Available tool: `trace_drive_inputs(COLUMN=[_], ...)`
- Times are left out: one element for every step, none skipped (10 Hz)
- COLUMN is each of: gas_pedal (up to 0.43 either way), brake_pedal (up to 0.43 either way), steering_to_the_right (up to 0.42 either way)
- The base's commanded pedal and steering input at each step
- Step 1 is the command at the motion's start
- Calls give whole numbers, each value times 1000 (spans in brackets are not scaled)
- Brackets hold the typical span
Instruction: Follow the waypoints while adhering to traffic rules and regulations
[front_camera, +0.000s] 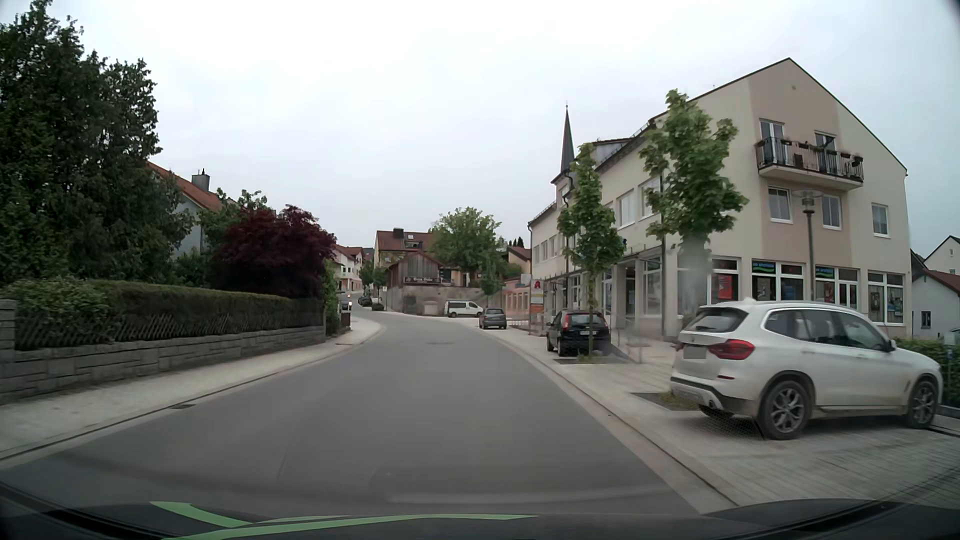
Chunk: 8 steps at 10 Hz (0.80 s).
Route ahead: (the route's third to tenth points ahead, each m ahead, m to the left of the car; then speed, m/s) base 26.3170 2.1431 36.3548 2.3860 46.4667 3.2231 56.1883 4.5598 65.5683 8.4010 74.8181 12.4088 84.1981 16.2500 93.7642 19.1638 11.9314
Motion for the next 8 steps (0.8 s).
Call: trace_drive_inputs(gas_pedal=[47,47,67,67,67,67,67,79], brake_pedal=[0,0,0,0,0,0,0,0], steering_to_the_right=[-6,-6,-6,-6,-6,-6,-6,-6])
